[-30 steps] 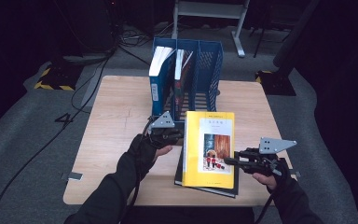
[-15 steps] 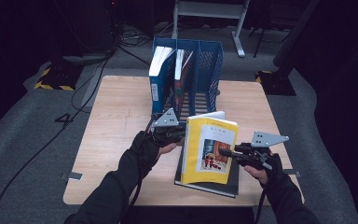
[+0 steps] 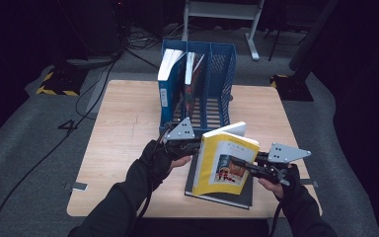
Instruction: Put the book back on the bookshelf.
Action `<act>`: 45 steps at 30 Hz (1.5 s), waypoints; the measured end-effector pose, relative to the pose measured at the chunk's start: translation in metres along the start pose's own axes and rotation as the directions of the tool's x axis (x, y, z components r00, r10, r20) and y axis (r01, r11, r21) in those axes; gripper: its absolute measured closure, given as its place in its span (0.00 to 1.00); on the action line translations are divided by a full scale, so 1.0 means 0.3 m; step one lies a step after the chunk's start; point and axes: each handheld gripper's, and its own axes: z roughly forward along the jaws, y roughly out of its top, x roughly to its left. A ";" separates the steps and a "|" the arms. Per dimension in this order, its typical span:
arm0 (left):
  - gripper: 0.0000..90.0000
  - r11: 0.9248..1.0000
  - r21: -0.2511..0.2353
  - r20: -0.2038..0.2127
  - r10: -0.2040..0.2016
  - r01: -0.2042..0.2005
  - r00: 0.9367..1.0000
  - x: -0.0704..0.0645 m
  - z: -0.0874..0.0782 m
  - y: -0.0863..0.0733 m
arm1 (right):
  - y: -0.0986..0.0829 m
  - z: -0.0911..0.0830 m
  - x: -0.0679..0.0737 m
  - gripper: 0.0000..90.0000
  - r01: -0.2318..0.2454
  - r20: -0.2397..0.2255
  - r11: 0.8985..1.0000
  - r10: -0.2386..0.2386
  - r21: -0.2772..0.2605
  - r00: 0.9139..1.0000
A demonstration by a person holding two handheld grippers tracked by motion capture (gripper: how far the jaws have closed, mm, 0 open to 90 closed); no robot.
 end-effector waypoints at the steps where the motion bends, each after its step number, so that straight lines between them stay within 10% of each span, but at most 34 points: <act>1: 1.00 1.000 -0.003 0.003 0.001 -0.001 1.000 -0.002 -0.002 0.002 | 0.007 -0.006 0.008 0.92 0.020 0.014 1.000 -0.020 -0.004 1.000; 20: 0.81 0.998 -0.056 -0.050 0.034 -0.037 0.998 -0.099 -0.039 -0.004 | -0.020 -0.064 0.056 0.94 0.072 0.009 0.997 -0.072 -0.028 0.997; 38: 0.48 0.995 0.087 -0.161 0.068 -0.055 0.985 -0.148 -0.117 -0.092 | -0.027 -0.088 0.087 0.94 0.113 -0.004 0.993 -0.113 -0.020 0.994; 45: 0.39 0.987 0.155 -0.075 0.048 -0.036 0.996 -0.168 -0.097 -0.173 | -0.028 -0.090 0.091 0.94 0.120 -0.010 0.992 -0.121 -0.022 0.993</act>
